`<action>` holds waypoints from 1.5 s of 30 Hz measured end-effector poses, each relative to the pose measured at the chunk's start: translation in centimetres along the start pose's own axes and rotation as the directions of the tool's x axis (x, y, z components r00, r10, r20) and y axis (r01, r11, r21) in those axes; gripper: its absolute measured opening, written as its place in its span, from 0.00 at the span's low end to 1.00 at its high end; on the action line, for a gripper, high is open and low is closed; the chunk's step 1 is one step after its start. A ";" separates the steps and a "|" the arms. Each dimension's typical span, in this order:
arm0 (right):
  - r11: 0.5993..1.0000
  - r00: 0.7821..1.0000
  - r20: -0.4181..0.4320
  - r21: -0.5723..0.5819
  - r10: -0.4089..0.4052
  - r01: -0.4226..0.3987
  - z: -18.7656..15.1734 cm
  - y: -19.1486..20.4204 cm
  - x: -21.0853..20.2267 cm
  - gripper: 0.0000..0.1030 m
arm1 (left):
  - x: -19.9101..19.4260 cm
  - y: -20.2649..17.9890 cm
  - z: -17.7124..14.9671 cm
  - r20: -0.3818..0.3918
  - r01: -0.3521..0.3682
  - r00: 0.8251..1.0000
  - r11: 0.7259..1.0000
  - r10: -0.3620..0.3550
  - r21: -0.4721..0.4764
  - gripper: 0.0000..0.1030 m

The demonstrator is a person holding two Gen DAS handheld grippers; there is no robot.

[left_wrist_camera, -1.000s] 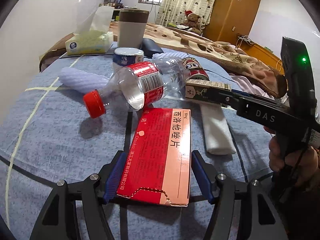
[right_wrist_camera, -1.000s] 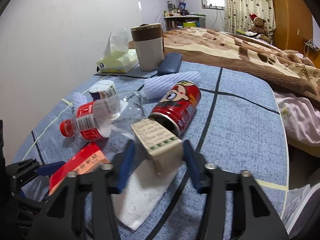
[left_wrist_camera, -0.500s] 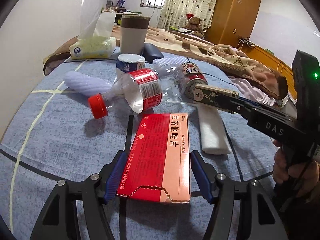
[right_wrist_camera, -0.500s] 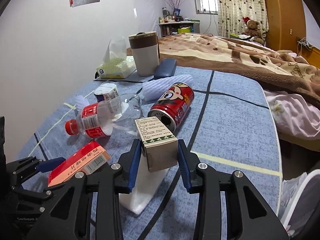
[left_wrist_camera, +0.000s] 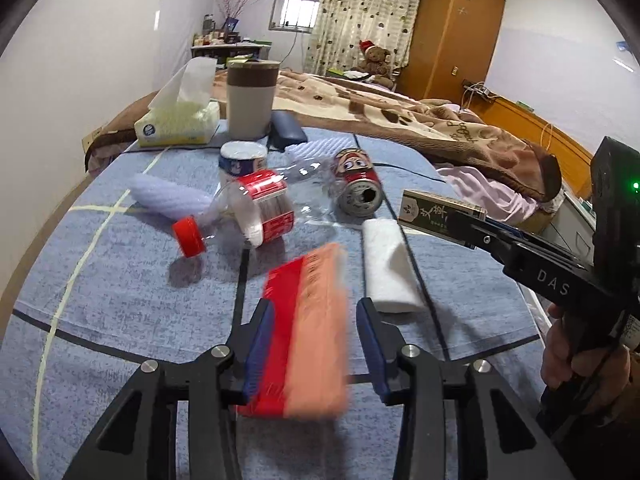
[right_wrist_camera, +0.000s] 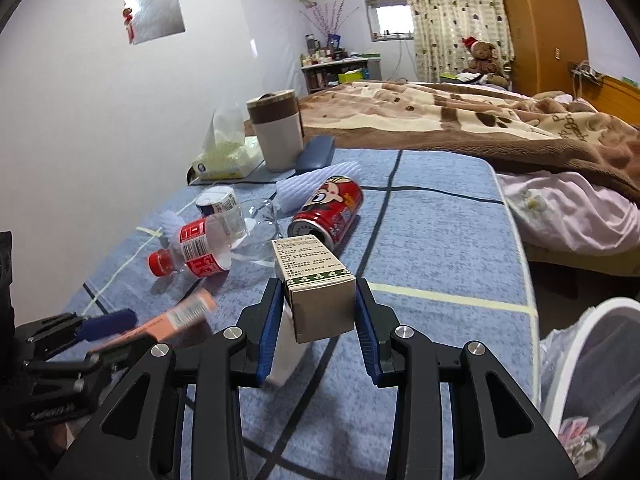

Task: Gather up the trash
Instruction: 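Carry the red box and white-green box over the white bin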

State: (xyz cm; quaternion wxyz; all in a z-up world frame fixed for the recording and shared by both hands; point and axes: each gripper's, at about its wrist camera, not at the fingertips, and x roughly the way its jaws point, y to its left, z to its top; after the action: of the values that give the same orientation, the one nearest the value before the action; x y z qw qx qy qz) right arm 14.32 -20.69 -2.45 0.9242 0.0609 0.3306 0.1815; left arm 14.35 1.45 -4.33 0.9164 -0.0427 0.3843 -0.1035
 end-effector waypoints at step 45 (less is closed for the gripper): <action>0.990 0.983 0.157 0.118 -0.096 0.078 -1.3 -3.4 -8.2 0.36 | -1.3 -6.4 1.6 0.036 0.028 0.999 0.993 -0.033 0.115 0.59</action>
State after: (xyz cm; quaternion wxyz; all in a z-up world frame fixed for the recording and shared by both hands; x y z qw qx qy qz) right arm 8.65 -26.89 0.59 0.9502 0.1123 0.2662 0.1168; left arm 13.63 -4.47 -1.34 0.9227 0.0021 0.3597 -0.1386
